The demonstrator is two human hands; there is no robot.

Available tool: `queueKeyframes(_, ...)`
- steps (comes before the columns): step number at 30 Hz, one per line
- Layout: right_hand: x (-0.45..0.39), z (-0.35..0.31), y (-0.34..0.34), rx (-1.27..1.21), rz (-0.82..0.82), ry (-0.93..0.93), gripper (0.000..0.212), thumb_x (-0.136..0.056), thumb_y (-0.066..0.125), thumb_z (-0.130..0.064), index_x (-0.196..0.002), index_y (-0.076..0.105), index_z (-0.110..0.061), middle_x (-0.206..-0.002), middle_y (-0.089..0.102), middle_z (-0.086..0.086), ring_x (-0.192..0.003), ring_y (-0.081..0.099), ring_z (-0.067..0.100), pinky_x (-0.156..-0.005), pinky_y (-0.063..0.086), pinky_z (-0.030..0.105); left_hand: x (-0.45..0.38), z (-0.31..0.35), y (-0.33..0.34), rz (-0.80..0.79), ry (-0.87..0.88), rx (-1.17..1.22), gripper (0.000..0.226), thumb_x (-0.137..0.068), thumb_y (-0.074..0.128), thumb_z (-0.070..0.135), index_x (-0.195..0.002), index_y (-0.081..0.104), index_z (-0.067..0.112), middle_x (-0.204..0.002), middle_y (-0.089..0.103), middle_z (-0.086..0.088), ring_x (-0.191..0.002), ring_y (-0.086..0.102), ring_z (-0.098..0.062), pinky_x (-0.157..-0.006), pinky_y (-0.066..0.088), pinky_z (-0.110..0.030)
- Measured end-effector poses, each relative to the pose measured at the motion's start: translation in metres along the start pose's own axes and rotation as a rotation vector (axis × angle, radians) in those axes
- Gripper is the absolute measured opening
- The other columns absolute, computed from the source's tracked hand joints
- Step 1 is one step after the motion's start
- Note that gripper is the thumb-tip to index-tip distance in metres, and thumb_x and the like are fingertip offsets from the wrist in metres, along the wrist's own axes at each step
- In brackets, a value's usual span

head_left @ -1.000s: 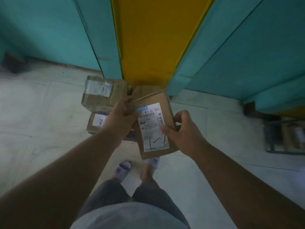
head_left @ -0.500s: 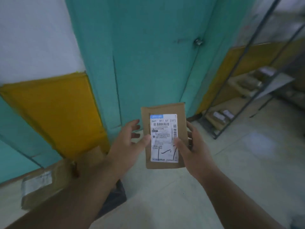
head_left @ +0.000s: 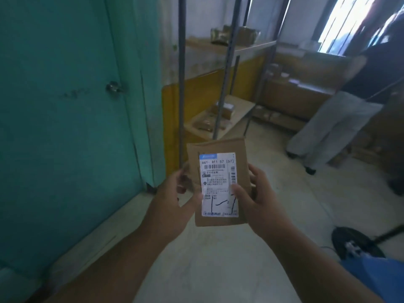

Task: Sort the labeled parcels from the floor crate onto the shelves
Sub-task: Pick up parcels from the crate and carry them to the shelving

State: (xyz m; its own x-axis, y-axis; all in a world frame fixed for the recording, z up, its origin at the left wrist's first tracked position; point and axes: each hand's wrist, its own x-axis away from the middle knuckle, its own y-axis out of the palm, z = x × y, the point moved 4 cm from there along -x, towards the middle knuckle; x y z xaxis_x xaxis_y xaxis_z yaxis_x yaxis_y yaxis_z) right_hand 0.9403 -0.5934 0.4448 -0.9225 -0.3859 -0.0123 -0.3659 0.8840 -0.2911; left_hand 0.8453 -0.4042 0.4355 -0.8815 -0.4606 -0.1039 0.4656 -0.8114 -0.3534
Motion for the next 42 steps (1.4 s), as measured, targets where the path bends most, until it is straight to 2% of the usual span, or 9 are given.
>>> queueKeyframes(6,-0.114,0.039,-0.073,0.023,0.179,0.016,0.051,-0.097,0.062,-0.023,-0.14,0.039,-0.039,-0.104,0.066,-0.031,-0.092,0.068,-0.008,-0.068,0.061,0.023,-0.138,0.006,0.094,-0.121,0.089,-0.01,0.048,-0.086,0.071,0.036,-0.111,0.04,0.063,-0.131,0.054,0.021,-0.109,0.058,-0.003,-0.083,0.05,-0.024)
queueKeyframes(11,-0.19,0.055,-0.152,0.074,0.337,0.083,0.051,-0.098,0.061,-0.027,-0.138,0.037,-0.044,-0.098,0.062,-0.043,-0.091,0.066,-0.014,-0.066,0.057,0.018,-0.251,0.022,0.183,-0.266,0.084,-0.046,0.065,-0.085,0.069,0.045,-0.141,0.036,0.042,-0.138,0.05,0.014,-0.119,0.054,-0.011,-0.097,0.052,-0.048)
queueKeyframes(14,-0.232,0.069,-0.206,0.079,0.421,0.116,0.051,-0.098,0.061,-0.027,-0.139,0.037,-0.044,-0.097,0.064,-0.041,-0.089,0.066,-0.014,-0.063,0.056,0.015,-0.311,0.045,0.248,-0.328,0.161,-0.089,0.067,-0.089,0.068,0.039,-0.146,0.033,0.037,-0.137,0.049,0.014,-0.113,0.052,-0.005,-0.097,0.049,-0.037)
queueKeyframes(18,-0.297,0.103,-0.264,0.07,0.463,0.151,0.05,-0.098,0.06,-0.027,-0.142,0.038,-0.039,-0.103,0.065,-0.03,-0.087,0.068,-0.011,-0.062,0.056,0.015,-0.38,0.057,0.337,-0.358,0.203,-0.137,0.065,-0.088,0.068,0.041,-0.144,0.036,0.037,-0.124,0.048,0.022,-0.099,0.047,0.012,-0.077,0.041,-0.018)
queueKeyframes(23,-0.418,0.146,-0.335,0.102,0.371,0.141,0.054,-0.097,0.06,-0.032,-0.145,0.037,-0.041,-0.11,0.067,-0.029,-0.094,0.069,-0.005,-0.076,0.062,0.03,-0.477,0.056,0.428,-0.319,0.174,-0.139,0.067,-0.086,0.067,0.049,-0.144,0.036,0.038,-0.13,0.048,0.025,-0.103,0.046,0.017,-0.078,0.042,-0.018)
queueKeyframes(27,-0.52,0.152,-0.369,0.159,0.259,0.112,0.053,-0.097,0.062,-0.031,-0.143,0.039,-0.04,-0.102,0.063,-0.044,-0.092,0.067,-0.011,-0.079,0.06,0.027,-0.548,0.064,0.455,-0.233,0.082,-0.142,0.064,-0.086,0.068,0.049,-0.141,0.037,0.041,-0.134,0.047,0.021,-0.107,0.048,0.009,-0.092,0.049,-0.034)
queueKeyframes(34,-0.7,0.163,-0.372,0.096,0.053,0.084,0.054,-0.098,0.06,-0.026,-0.145,0.036,-0.038,-0.096,0.065,-0.043,-0.09,0.068,-0.009,-0.071,0.061,0.024,-0.682,0.05,0.476,-0.105,-0.075,-0.165,0.067,-0.088,0.067,0.045,-0.146,0.035,0.036,-0.138,0.049,0.018,-0.117,0.051,-0.007,-0.096,0.052,-0.043)
queueKeyframes(38,-0.808,0.172,-0.356,0.105,-0.012,0.083,0.049,-0.098,0.061,-0.026,-0.139,0.039,-0.043,-0.113,0.069,-0.023,-0.095,0.072,0.002,-0.075,0.063,0.035,-0.779,0.026,0.481,-0.056,-0.147,-0.154,0.071,-0.083,0.068,0.051,-0.145,0.036,0.035,-0.137,0.05,0.016,-0.118,0.053,-0.009,-0.095,0.052,-0.045)
queueKeyframes(42,-0.893,0.171,-0.346,0.163,-0.09,0.084,0.045,-0.099,0.061,-0.027,-0.134,0.039,-0.043,-0.11,0.063,-0.03,-0.085,0.066,-0.015,-0.069,0.059,0.018,-0.845,0.01,0.48,-0.012,-0.255,-0.168,0.087,-0.071,0.062,0.066,-0.147,0.033,0.033,-0.145,0.045,0.01,-0.125,0.048,-0.012,-0.1,0.049,-0.047)
